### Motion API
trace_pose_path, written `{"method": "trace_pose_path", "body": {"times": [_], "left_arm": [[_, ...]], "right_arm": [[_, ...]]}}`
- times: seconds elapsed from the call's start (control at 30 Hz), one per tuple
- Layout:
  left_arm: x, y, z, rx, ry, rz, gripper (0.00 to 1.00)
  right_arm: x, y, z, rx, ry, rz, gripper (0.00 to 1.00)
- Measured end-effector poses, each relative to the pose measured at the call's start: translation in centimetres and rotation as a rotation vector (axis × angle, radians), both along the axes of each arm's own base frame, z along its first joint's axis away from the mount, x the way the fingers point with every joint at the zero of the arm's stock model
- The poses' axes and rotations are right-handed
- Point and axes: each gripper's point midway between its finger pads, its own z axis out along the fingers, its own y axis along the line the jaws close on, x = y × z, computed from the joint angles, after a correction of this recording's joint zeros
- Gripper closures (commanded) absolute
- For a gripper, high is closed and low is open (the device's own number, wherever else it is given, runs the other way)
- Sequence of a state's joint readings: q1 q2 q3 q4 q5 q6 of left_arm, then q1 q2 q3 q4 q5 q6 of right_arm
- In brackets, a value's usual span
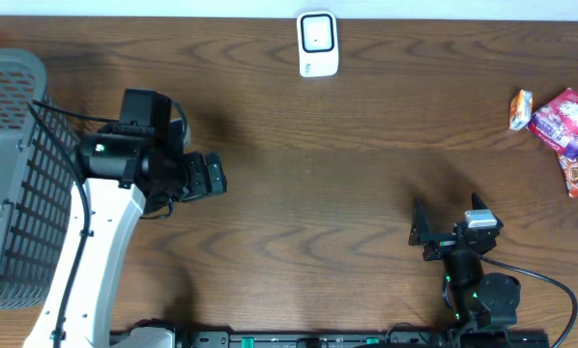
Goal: Scan the item barcode
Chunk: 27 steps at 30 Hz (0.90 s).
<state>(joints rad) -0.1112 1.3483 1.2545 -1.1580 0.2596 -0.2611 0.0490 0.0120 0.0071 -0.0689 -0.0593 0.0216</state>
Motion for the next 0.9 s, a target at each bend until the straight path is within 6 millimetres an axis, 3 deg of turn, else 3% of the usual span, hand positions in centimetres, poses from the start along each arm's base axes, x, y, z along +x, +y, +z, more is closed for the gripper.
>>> {"method": "trace_pose_path", "body": {"times": [0.27, 0.47, 0.9], "left_arm": [[0.5, -0.8, -2.6, -0.013, -0.176, -0.041, 0.02], [-1.4, -0.5, -4.8, -0.002, -0.312, -0.1, 0.02], [-3.0, -0.2, -4.3, 0.008, -0.707, -0.159, 0.02]], "right_arm": [[0.0, 0.0, 0.0, 0.0, -0.001, 0.0, 0.01], [0.0, 0.0, 0.0, 0.0, -0.001, 0.0, 0.01], [0.0, 0.0, 0.0, 0.0, -0.001, 0.0, 0.01]]}}
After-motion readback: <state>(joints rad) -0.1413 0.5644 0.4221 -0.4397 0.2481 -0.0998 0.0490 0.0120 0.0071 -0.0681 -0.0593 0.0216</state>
